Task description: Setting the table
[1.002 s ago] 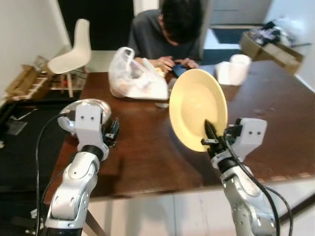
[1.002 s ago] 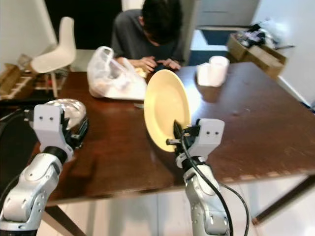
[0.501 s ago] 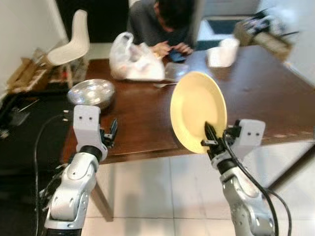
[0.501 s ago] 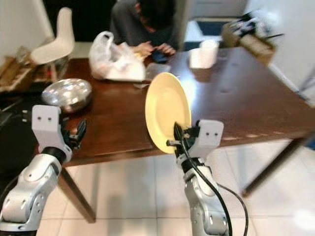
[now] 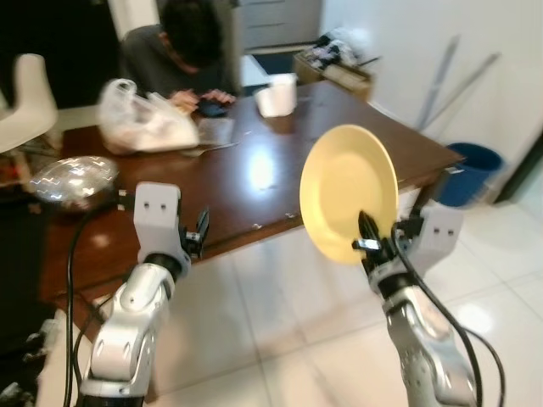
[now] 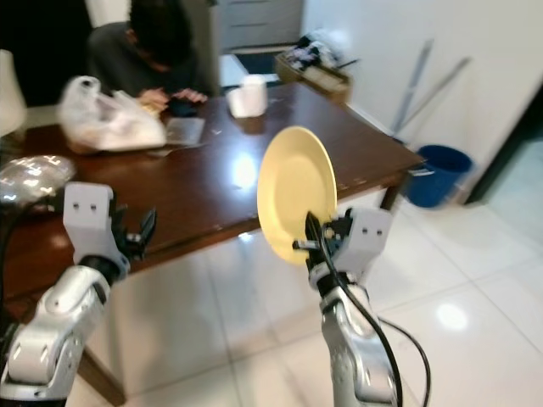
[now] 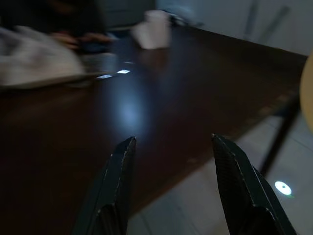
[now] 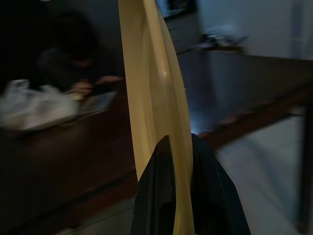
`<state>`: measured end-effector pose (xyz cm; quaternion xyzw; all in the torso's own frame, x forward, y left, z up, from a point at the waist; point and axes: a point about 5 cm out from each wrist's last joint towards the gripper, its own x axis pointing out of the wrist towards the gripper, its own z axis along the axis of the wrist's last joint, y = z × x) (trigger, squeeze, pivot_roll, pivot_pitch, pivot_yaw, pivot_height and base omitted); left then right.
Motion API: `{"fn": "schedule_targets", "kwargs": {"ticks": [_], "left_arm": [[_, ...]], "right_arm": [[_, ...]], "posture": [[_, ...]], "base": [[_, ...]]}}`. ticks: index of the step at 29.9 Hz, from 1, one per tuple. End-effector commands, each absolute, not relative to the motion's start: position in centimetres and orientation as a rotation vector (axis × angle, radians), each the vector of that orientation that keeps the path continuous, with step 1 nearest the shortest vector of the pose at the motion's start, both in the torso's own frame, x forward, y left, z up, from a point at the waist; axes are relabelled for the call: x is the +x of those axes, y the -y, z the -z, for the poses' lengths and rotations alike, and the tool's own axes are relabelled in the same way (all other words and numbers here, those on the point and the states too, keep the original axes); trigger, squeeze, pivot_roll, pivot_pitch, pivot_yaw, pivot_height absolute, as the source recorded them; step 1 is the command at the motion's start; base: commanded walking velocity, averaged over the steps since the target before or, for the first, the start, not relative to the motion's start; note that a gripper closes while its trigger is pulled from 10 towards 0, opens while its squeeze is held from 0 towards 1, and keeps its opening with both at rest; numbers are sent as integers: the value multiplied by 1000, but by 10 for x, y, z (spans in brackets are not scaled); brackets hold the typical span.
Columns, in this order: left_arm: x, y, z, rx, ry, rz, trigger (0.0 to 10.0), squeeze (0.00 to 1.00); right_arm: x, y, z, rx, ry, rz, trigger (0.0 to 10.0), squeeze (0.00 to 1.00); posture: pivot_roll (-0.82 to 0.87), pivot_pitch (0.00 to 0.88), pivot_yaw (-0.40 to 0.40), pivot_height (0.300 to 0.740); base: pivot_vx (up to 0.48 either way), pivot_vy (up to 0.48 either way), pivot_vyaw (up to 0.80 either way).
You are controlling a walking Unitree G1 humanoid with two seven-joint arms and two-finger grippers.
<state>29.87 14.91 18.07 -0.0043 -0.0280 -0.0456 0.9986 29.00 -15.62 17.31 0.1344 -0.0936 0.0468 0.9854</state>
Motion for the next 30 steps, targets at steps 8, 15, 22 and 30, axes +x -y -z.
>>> {"fn": "schedule_targets", "kwargs": {"ticks": [8,15,22,30], "left_arm": [[299,-149,-177,-5,32,95,10000,0],[299,-150,-174,-5,22,94,10000,0],[299,-151,-171,-6,10,91,10000,0],[300,-151,-170,-9,6,90,10000,0]], "right_arm": [[290,156,-170,292,175,-92,10000,0],[290,156,-170,293,170,-92,10000,0],[291,156,-168,295,163,-88,10000,0],[291,155,-168,295,161,-89,10000,0]], "posture": [[-91,0,75,740],[-91,0,76,740],[-91,0,77,740],[-90,0,79,740]], "base": [[0,0,-800],[0,0,-800],[0,0,-800],[0,0,-800]]}}
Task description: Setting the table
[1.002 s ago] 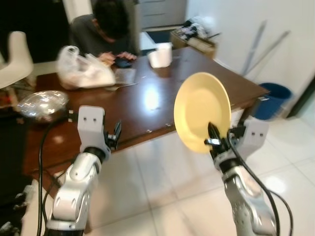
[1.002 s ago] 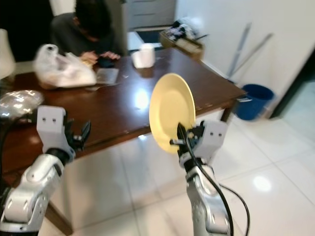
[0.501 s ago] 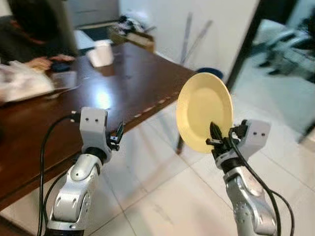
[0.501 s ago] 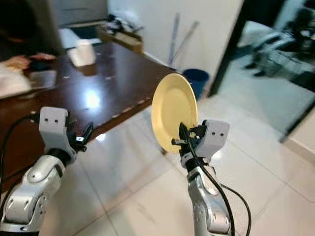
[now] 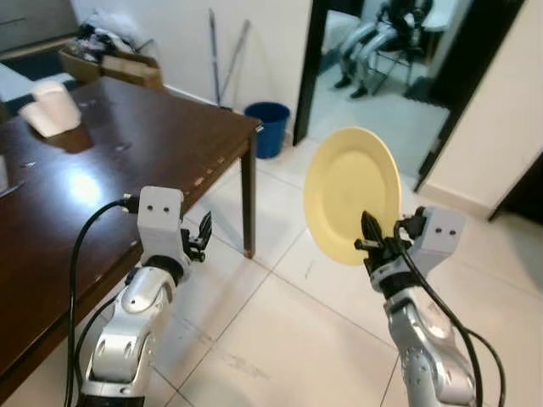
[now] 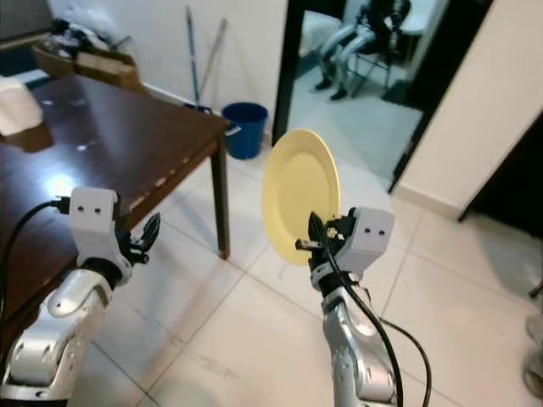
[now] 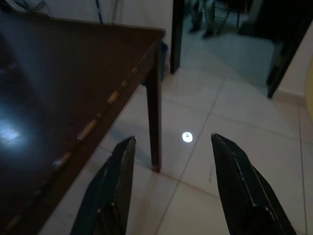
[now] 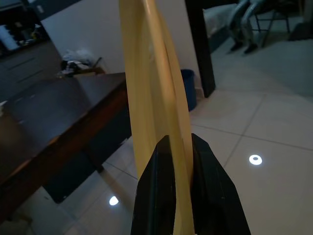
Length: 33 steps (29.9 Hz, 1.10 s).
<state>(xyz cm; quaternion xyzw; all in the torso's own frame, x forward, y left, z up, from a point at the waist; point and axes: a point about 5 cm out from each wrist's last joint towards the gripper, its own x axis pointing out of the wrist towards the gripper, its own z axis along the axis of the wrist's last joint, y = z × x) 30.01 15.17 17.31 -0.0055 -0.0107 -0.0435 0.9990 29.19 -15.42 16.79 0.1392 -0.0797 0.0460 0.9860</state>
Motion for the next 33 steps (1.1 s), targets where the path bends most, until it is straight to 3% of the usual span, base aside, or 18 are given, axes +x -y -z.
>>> {"fn": "schedule_targets", "kwargs": {"ticks": [1,25,33], "left_arm": [[300,-151,-170,-10,5,91,10000,0],[301,-147,-167,-29,-6,103,10000,0],[303,-144,-165,7,-26,143,10000,0]], "right_arm": [[292,155,-168,294,161,-89,10000,0],[293,153,-167,283,155,-101,10000,0],[294,152,-159,292,137,-91,10000,0]], "posture": [[-90,0,79,740],[-84,0,78,740],[-70,0,117,740]], "base": [[0,0,-800],[0,0,-800],[0,0,-800]]}}
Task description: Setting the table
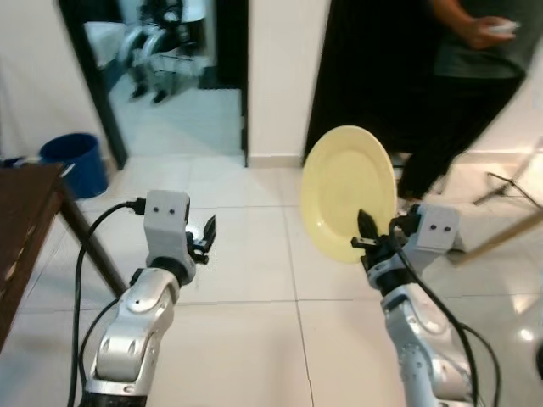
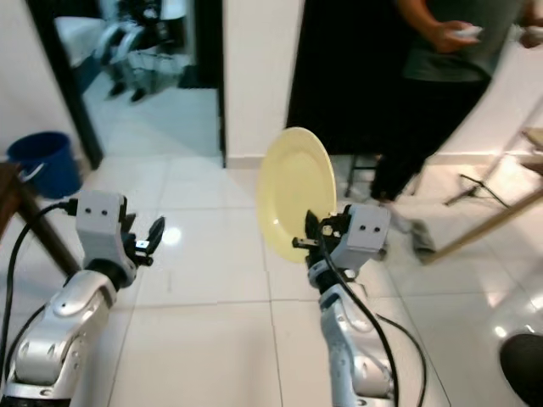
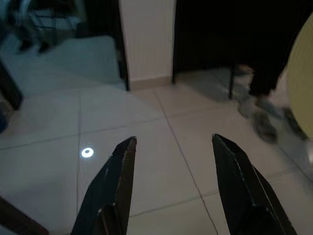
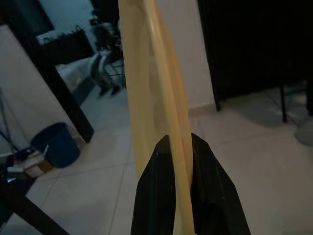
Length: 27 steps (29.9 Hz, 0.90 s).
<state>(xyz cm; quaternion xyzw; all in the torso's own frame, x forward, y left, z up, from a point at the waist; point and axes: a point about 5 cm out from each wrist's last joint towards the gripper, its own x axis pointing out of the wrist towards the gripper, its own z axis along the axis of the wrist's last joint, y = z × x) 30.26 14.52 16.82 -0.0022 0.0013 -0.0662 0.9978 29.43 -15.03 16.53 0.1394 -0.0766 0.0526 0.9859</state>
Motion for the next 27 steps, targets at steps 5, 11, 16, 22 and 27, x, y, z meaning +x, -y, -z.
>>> {"fn": "schedule_targets", "kwargs": {"ticks": [5,11,16,22,27], "left_arm": [[309,-144,-168,32,-24,162,10000,0],[312,-147,-171,34,-19,159,10000,0],[312,-146,-171,27,-13,157,10000,0],[308,-145,-164,-39,-17,109,10000,0],[306,-145,-163,-73,-6,68,10000,0]], "right_arm": [[293,146,-151,307,123,-76,10000,0],[292,144,-149,306,119,-74,10000,0],[294,148,-150,290,117,-71,10000,0],[295,152,-149,243,90,-103,10000,0],[296,153,-147,215,67,-137,10000,0]], "posture": [[-61,0,150,740],[-63,0,149,740],[-64,0,137,740],[-75,0,43,740],[-69,0,-3,740]], "base": [[0,0,-800],[0,0,-800],[0,0,-800],[0,0,-800],[0,0,-800]]}}
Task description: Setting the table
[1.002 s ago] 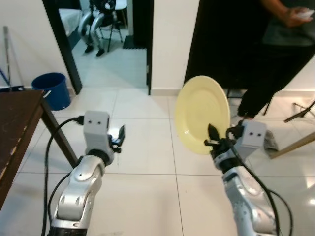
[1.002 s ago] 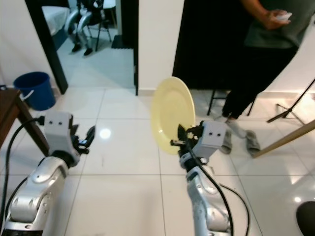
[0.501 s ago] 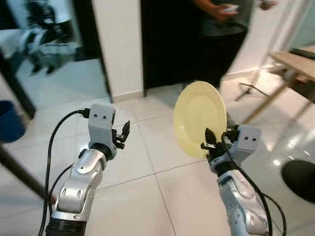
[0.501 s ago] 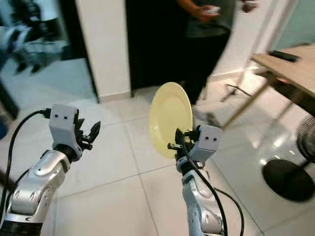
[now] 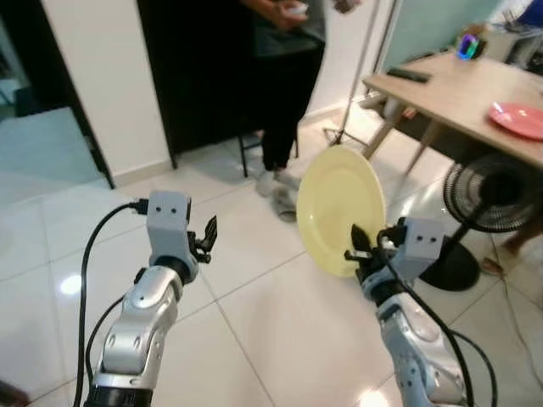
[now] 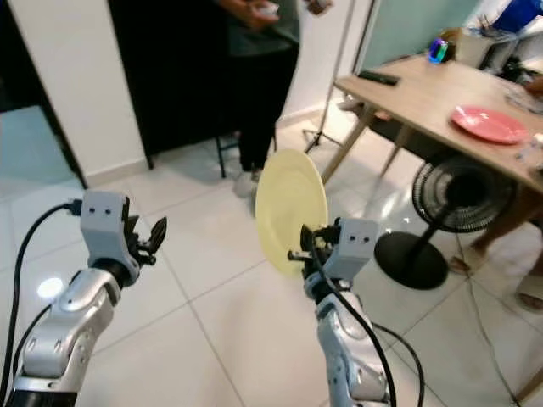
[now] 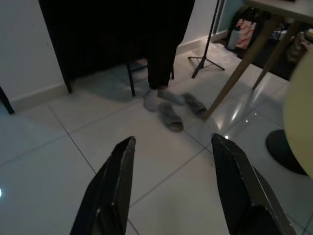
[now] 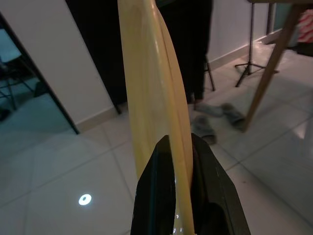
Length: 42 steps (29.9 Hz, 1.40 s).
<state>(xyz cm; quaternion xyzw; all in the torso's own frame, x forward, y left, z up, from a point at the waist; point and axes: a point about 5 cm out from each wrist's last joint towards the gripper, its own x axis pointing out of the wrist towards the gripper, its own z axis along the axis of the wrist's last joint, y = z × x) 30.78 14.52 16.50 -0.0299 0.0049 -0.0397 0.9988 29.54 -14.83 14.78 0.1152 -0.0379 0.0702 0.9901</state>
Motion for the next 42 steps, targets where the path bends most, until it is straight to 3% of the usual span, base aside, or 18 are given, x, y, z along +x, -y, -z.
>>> {"fn": "schedule_targets", "kwargs": {"ticks": [1,42], "left_arm": [[306,-145,-163,-73,-6,68,10000,0],[306,-144,-165,-72,-14,73,10000,0]], "right_arm": [[296,153,-147,215,67,-137,10000,0],[301,154,-154,224,87,-130,10000,0]], "posture": [[-69,0,-3,740],[-60,0,33,740]], "base": [[0,0,-800],[0,0,-800]]}}
